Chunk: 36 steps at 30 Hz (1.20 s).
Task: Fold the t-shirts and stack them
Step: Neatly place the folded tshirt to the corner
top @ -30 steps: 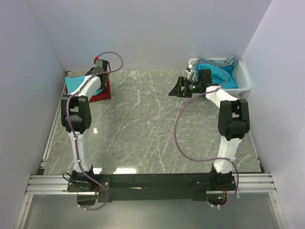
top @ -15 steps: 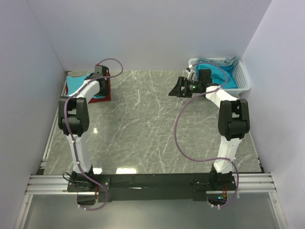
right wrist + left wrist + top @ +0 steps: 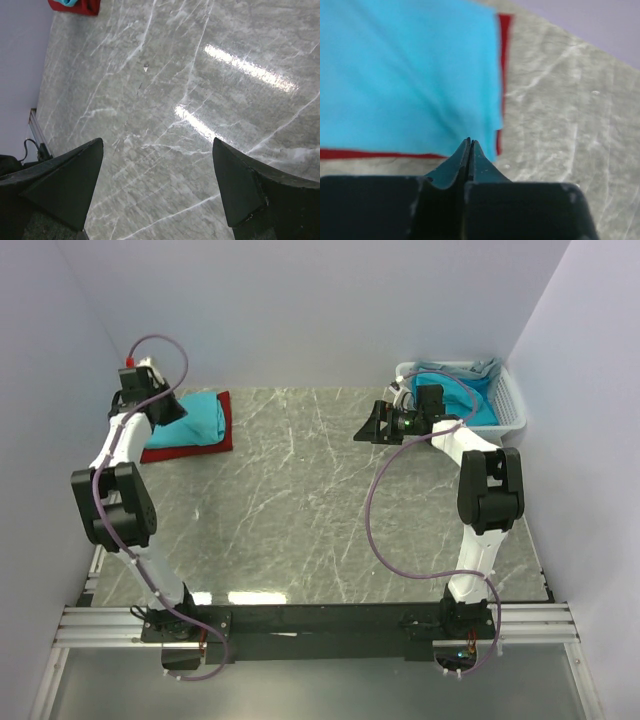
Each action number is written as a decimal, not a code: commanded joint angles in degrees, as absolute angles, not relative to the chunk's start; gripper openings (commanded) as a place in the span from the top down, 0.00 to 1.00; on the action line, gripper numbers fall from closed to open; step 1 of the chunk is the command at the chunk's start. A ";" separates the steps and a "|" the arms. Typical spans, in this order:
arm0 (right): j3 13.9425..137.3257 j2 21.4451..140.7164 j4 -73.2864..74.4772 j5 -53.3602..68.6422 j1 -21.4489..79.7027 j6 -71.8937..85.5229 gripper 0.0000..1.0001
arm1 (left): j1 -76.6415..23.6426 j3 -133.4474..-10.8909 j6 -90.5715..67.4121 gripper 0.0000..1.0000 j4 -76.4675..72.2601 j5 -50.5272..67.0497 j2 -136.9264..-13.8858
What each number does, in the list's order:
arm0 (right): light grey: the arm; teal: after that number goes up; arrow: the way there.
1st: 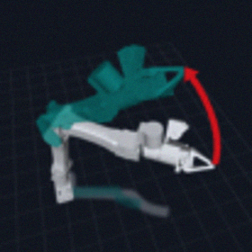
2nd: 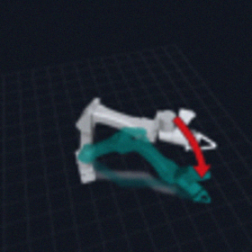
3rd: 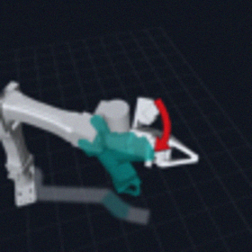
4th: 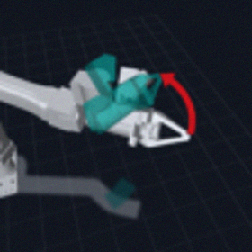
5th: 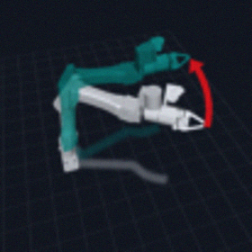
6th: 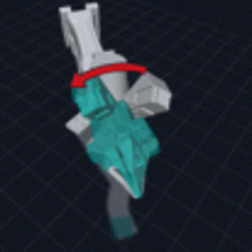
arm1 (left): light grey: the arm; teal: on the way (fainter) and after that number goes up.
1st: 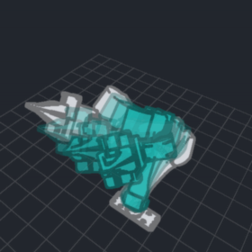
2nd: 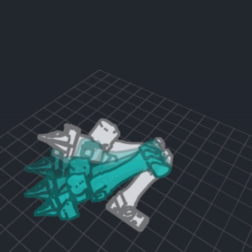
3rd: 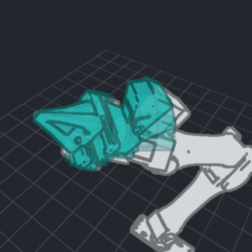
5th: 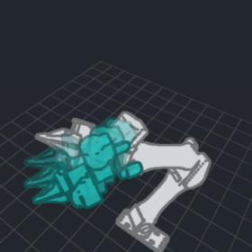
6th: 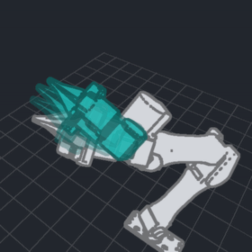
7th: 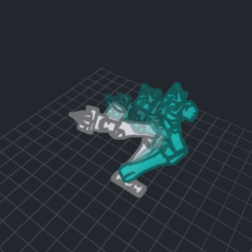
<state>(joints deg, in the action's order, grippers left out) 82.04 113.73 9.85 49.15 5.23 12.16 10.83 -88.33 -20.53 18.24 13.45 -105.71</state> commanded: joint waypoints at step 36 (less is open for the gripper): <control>81.91 112.85 8.35 50.27 4.13 12.30 0.04 | 3.51 -96.00 -21.62 0.93 19.43 18.37 -123.50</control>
